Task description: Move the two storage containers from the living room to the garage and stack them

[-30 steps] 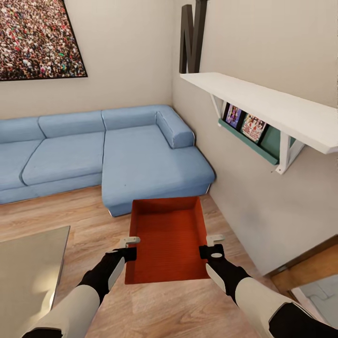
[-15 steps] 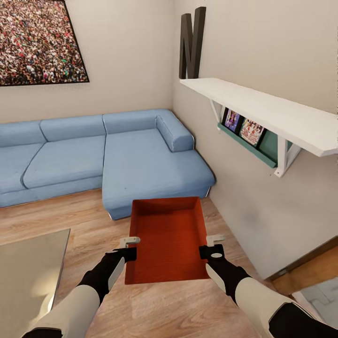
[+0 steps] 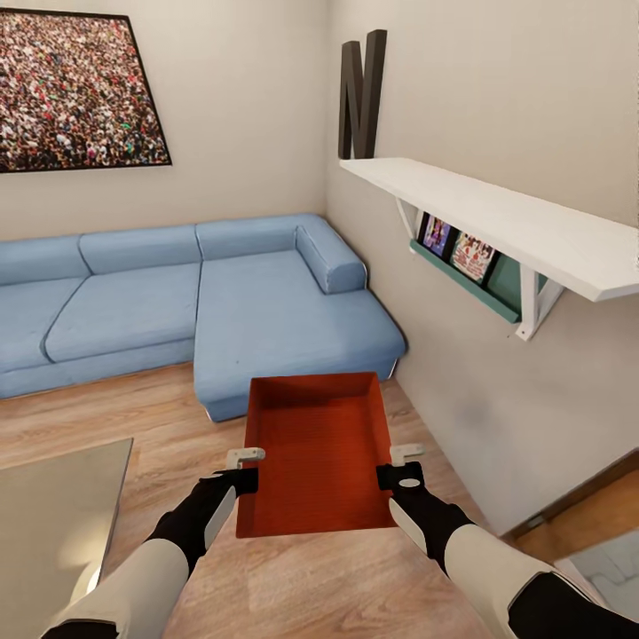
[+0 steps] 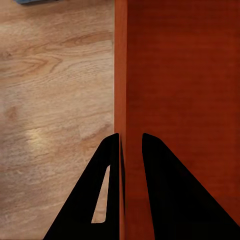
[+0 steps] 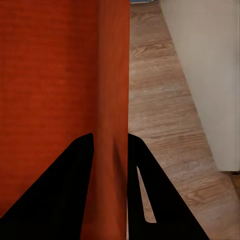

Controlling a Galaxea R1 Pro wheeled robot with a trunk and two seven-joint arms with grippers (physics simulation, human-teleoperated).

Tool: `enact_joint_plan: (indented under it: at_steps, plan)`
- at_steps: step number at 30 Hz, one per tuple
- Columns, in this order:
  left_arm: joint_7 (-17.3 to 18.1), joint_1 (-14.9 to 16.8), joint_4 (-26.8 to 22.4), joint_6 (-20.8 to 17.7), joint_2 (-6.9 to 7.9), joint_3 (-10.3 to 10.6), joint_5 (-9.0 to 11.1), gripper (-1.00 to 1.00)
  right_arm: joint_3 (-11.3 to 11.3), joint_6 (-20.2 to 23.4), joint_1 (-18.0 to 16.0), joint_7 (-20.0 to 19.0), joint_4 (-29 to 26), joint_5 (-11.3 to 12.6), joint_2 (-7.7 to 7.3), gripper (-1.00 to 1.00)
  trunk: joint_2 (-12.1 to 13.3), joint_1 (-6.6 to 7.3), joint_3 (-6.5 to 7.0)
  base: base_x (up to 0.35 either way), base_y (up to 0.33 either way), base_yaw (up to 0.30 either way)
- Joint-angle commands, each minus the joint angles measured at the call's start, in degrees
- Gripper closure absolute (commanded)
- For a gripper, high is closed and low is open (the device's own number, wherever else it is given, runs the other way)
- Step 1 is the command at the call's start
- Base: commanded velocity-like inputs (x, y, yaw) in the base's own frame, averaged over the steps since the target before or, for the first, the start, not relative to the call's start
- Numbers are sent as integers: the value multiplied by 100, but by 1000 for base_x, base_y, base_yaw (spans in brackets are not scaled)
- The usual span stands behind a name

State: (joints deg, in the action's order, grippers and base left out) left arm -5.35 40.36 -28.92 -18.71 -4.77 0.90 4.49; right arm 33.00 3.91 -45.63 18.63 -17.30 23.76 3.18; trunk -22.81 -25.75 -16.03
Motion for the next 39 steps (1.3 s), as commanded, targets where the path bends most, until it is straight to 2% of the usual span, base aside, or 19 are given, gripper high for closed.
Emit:
enact_joint_plan:
  at_steps: [1, 39]
  plan:
    - [-71, -2, -4, -36, -6, 42, -33, 100, 31, 40, -7, 44, -60, 14, 17, 100, -11, -3, -1, 0, 0, 0]
    - [-71, -2, 9, -36, -6, 42, -34, 100, 40, 40, -7, 44, -59, -3, 22, 100, -11, -3, 349, 0, 0, 0]
